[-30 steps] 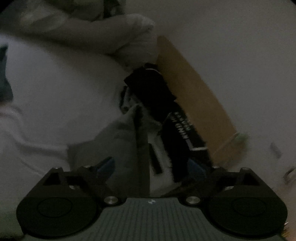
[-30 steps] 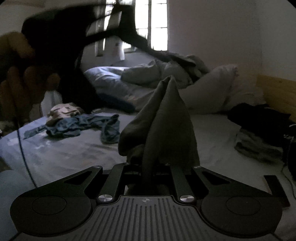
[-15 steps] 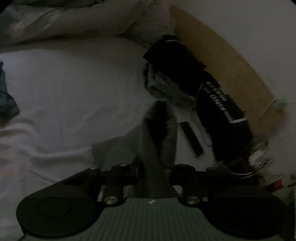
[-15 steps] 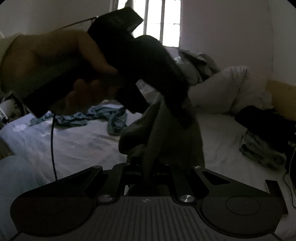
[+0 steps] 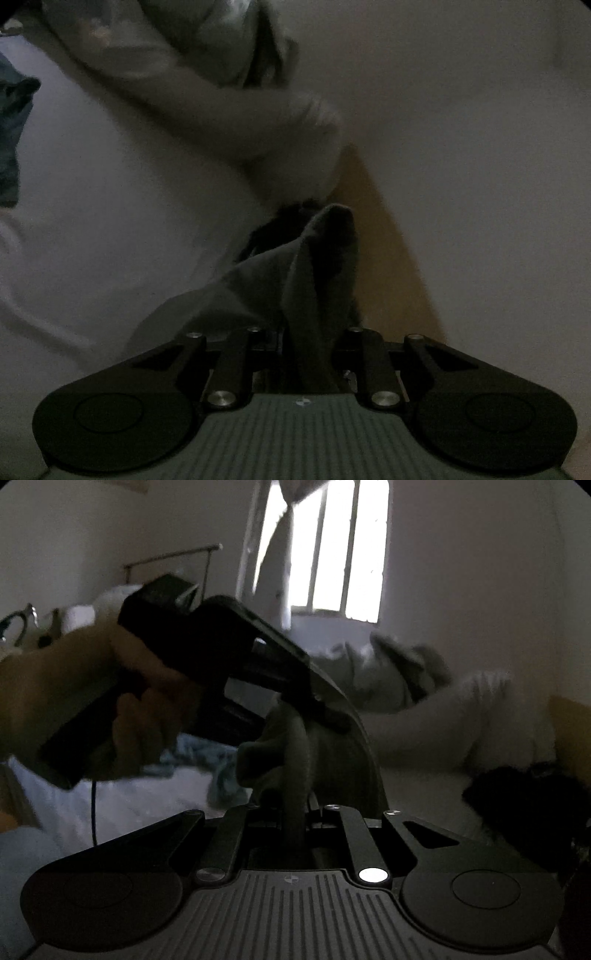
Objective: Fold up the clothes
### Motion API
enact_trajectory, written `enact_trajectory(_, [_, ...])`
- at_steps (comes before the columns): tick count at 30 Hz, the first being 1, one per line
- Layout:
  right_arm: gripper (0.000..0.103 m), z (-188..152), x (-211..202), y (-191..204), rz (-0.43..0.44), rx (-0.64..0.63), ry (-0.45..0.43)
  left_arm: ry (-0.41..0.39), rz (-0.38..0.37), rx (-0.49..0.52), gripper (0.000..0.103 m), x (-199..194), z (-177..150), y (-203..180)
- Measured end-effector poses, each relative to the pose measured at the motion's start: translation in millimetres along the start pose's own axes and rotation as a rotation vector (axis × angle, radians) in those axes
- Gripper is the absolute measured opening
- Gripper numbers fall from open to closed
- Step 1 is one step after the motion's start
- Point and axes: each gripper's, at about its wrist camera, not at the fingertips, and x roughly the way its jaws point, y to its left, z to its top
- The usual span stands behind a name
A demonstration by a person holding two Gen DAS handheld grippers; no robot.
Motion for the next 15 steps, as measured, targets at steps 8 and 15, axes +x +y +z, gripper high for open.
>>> enact_trajectory(8, [0.012,42,36,-108,0.118,0.129,-0.094,-0.140,0.019,-0.036,0.022,58,47,-41])
enact_trajectory(15, [0.012,48,99,-216,0.169,0.225,-0.120,-0.170,0.120,0.024,0.022,148,94,-71])
